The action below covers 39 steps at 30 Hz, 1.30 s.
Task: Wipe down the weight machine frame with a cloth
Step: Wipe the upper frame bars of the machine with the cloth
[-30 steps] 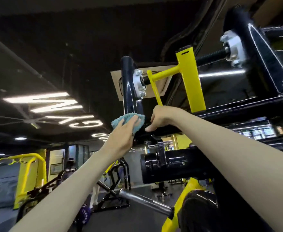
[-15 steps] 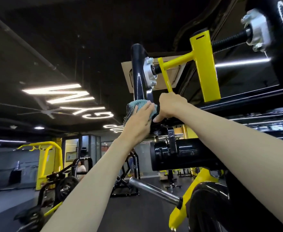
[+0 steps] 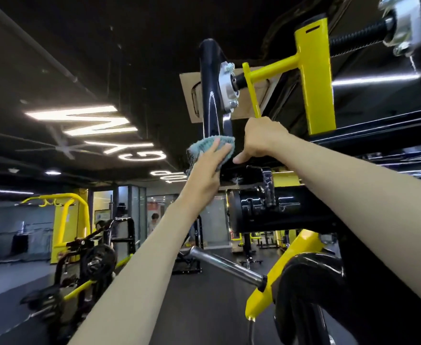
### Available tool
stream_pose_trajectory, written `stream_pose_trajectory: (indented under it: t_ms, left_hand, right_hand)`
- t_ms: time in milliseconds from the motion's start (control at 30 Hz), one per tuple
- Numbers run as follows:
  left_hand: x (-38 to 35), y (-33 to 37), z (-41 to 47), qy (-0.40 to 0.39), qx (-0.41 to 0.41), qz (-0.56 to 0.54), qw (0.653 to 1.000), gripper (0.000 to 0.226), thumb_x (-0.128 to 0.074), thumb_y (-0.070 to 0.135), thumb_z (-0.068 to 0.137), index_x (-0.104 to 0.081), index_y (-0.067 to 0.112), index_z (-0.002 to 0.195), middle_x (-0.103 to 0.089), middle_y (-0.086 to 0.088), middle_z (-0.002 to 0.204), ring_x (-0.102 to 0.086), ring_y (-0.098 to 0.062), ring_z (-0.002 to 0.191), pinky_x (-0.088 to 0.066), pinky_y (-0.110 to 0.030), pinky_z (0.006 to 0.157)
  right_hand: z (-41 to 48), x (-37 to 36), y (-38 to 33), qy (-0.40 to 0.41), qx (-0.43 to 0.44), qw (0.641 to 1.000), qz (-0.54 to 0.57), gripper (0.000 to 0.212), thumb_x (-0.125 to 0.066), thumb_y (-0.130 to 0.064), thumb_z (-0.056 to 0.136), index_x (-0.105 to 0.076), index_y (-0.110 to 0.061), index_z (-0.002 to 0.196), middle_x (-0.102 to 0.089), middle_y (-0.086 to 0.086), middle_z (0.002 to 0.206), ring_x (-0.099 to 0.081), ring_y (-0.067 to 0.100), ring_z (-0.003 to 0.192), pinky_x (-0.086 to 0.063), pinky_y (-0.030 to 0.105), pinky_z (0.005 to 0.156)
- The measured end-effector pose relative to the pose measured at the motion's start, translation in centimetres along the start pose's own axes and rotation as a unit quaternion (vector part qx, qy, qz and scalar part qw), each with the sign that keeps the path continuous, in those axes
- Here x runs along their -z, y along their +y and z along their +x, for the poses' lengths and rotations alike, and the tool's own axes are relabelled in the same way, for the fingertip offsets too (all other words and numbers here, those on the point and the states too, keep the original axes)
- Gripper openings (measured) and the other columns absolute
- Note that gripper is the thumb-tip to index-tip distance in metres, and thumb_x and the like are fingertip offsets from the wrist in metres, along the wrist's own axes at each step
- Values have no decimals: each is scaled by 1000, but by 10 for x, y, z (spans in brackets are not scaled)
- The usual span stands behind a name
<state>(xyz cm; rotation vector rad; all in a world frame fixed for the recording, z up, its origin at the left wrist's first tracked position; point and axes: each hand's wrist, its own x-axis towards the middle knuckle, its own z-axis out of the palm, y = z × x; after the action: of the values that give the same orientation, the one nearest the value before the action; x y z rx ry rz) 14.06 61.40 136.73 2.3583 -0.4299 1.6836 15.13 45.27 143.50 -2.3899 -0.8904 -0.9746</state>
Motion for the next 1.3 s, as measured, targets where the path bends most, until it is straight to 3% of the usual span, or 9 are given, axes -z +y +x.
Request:
stream_pose_trajectory:
  t_ms: [100,300,467,733,833,933,1000,1167,1300]
  left_hand:
    - [-2,-8,-16,27,-3,-12,1000,62,-39,-17,88,-41,13,143,-23,-3,154,-14,-8,142,-8,-38,121]
    - [-6,13,45,-17,25,43,999,39,-41,-1,88,-61,4,121,-40,-11,149,-37,-26,136,-16,-30,116]
    - [-5,5,3,34,0,-5,999,47,-41,-9,91,-50,5,135,-23,-11,156,-15,-10,141,7,-22,116]
    - [-31,-10,-46,180,30,-9,983,66,-49,-26,78,-46,2,138,-38,-10,147,-34,-19,138,-27,-25,114]
    - [-20,-7,-50,176,20,21,984,54,-49,-22,82,-52,-1,132,-52,-3,131,-51,-17,124,-35,-11,105]
    - [2,0,-38,221,220,-66,948,30,-48,-5,92,-69,11,105,-66,0,96,-60,-15,88,-48,-17,72]
    - [12,8,-33,309,310,-143,888,25,-48,3,95,-69,16,92,-62,2,86,-57,-17,87,-49,-30,74]
    - [2,24,-8,200,88,-37,975,40,-45,-8,93,-56,7,129,-56,3,123,-51,-10,115,-39,-23,101]
    - [-20,-9,-15,78,5,99,992,66,-47,-23,81,-37,1,142,-23,-1,148,-13,-22,143,-4,-16,116]
  right_hand:
    - [2,-4,3,0,5,1000,9,52,-80,-47,71,-55,-10,98,-61,12,119,-53,33,117,-35,46,107]
    - [9,-4,6,16,5,1000,16,55,-82,-44,70,-67,-9,110,-61,9,99,-59,32,107,-41,38,88]
    - [9,-6,6,3,-7,1000,21,67,-84,-51,64,-66,-9,112,-64,11,107,-61,33,103,-45,35,77]
    - [5,-5,5,4,-4,1000,27,64,-83,-51,65,-66,-7,108,-65,11,107,-61,33,103,-50,38,82]
    - [5,-2,6,3,-11,999,30,66,-83,-52,63,-66,-7,108,-65,11,107,-61,33,103,-50,38,83]
    - [0,-1,3,4,-12,999,34,64,-82,-51,65,-66,-6,107,-65,12,107,-61,33,103,-50,39,86]
    - [-4,-2,2,4,-14,999,38,62,-82,-50,67,-65,-5,105,-64,12,108,-60,33,106,-47,39,89]
    - [-11,-3,0,15,-5,999,29,50,-79,-48,73,-51,-9,87,-63,12,108,-59,33,107,-44,39,91]
    - [-13,-4,1,25,8,1000,13,54,-78,-48,75,-54,-8,102,-60,13,117,-58,32,111,-44,37,87]
